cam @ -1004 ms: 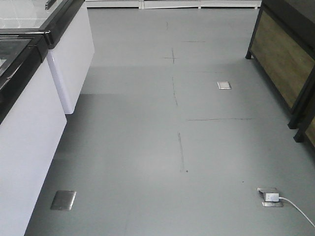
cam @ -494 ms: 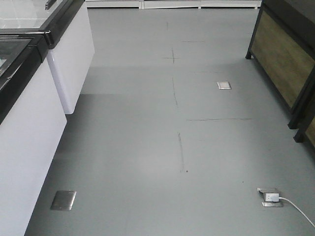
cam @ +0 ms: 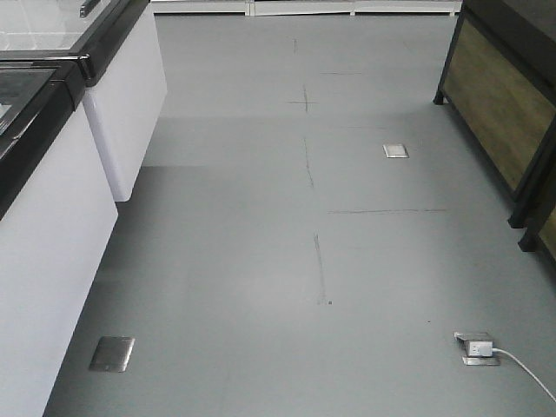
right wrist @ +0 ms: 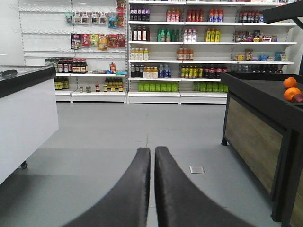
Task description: Left arm holds basket, right arm returns cookies
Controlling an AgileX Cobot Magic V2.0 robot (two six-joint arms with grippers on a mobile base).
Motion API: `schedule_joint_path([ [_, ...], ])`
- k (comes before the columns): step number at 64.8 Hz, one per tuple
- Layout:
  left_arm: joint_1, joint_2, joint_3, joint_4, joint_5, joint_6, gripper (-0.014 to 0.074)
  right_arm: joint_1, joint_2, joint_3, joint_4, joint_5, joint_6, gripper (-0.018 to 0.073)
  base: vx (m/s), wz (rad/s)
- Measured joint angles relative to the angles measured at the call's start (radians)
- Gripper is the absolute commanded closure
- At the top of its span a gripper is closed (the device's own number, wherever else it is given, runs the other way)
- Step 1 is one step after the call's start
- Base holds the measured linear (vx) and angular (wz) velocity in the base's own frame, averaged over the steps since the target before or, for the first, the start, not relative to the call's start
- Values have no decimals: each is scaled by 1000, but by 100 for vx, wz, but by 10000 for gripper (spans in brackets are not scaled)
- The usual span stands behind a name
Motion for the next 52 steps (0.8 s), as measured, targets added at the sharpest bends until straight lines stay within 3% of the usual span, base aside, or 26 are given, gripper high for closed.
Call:
schedule_joint_path([
  [20,18,173,0,-366,-37,250,135,0,0,0,0,0,0,570,0,0],
  [52,18,360,0,-681,-53,429,71,0,0,0,0,0,0,570,0,0],
])
